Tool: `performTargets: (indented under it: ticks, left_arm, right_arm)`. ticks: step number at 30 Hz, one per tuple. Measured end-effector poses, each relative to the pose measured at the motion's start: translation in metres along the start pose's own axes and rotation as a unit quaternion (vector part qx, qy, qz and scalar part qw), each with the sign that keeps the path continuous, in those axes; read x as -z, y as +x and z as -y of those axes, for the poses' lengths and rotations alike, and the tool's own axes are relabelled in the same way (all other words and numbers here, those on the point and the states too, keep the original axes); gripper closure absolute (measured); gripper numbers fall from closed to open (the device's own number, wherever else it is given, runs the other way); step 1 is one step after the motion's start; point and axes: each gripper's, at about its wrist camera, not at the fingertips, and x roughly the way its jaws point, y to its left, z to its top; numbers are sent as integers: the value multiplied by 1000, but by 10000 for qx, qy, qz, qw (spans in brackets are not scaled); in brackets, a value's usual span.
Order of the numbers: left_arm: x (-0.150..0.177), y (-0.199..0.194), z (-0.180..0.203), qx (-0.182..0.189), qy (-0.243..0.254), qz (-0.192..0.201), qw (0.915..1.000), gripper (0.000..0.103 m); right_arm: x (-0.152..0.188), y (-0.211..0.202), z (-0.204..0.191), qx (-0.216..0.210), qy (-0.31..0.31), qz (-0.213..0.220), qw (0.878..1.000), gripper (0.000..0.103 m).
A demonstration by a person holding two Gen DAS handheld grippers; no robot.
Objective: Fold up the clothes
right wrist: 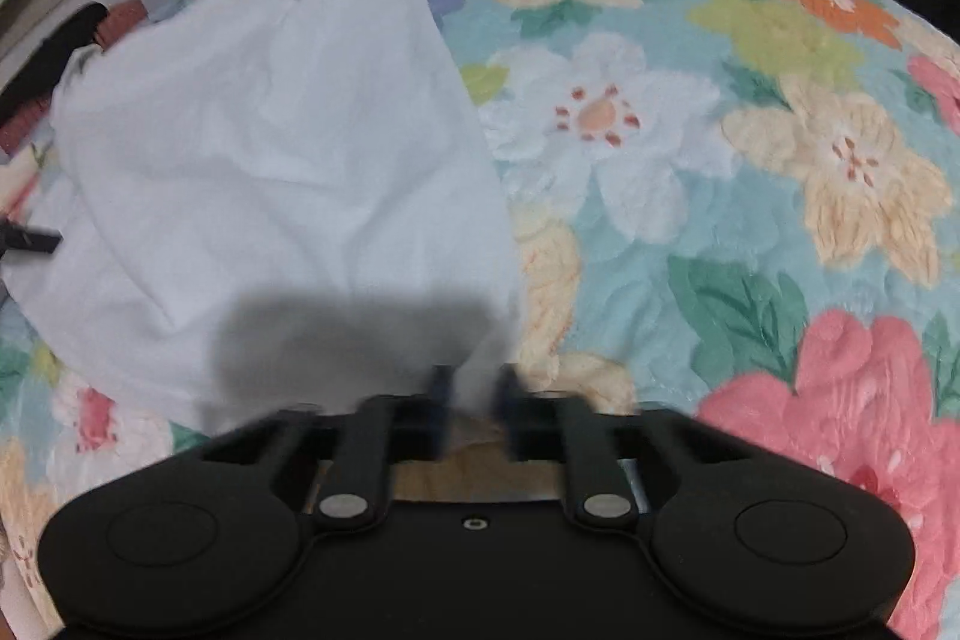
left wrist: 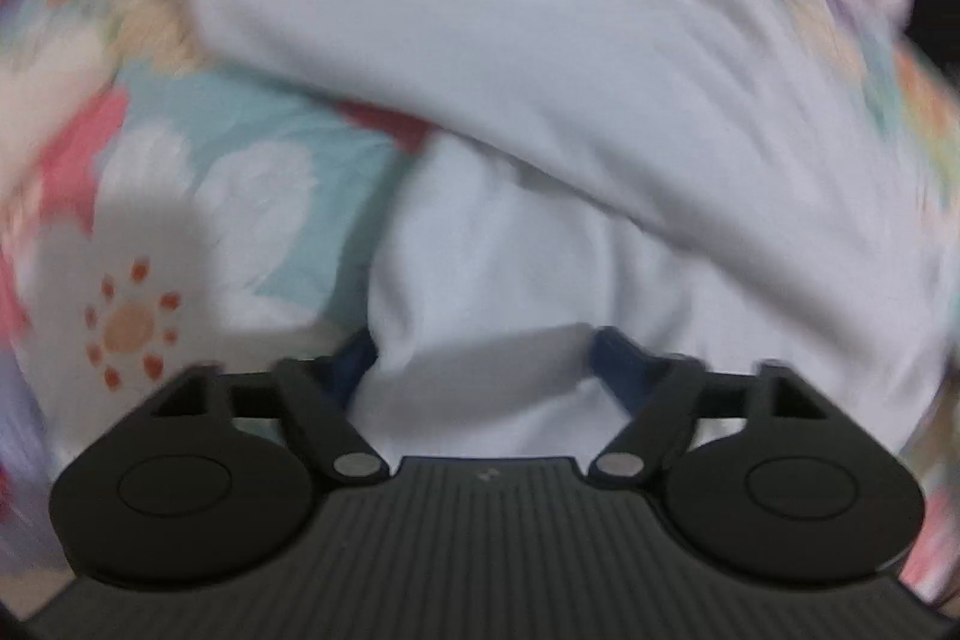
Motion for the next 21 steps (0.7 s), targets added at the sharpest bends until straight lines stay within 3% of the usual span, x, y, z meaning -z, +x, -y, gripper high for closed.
performTargets:
  ticks: [3, 5, 14, 21]
  left_arm:
    - [10, -9, 33, -147, 556, 142, 9982, 84]
    - [18, -19, 47, -13, 624, 220, 9978, 89]
    - [38, -73, 82, 638, 491, 623, 9948, 92]
    - [34, -106, 105, 1379, 494, 964, 9845, 93]
  right_arm:
    - [-2, -9, 5, 339, 105, 260, 9990, 95]
    - [-2, -20, 10, 476, 175, 529, 9973, 95]
    - [-8, -54, 39, 409, 555, 1289, 9893, 95]
    - [-17, -64, 59, 858, 647, 1761, 9785, 95]
